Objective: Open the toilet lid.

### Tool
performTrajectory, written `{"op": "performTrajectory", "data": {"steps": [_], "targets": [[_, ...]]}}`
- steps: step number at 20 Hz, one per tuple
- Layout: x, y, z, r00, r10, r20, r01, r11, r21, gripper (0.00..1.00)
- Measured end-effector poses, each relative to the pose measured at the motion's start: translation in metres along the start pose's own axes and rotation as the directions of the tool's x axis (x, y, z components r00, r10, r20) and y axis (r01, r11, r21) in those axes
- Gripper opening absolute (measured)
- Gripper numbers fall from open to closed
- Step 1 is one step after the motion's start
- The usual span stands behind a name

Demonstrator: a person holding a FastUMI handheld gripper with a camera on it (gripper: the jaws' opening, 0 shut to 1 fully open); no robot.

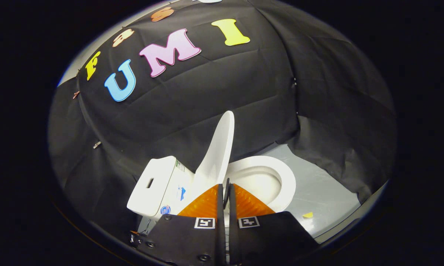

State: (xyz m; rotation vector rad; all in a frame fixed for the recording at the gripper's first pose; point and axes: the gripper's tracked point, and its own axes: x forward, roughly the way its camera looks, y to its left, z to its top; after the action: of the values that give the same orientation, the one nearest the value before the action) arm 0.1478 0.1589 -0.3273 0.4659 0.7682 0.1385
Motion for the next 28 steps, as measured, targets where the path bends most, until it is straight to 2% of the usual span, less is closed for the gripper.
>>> {"op": "performTrajectory", "data": {"steps": [6, 12, 23, 28], "targets": [[-0.004, 0.042, 0.007, 1.000, -0.020, 0.021, 0.022, 0.996, -0.086, 0.10], [-0.012, 0.101, 0.010, 0.999, 0.030, 0.038, -0.024, 0.988, -0.153, 0.13], [-0.019, 0.215, -0.009, 0.995, 0.077, 0.071, -0.048, 0.938, -0.342, 0.14], [-0.016, 0.256, -0.025, 0.993, 0.095, 0.066, -0.059, 0.904, -0.424, 0.14]]}}
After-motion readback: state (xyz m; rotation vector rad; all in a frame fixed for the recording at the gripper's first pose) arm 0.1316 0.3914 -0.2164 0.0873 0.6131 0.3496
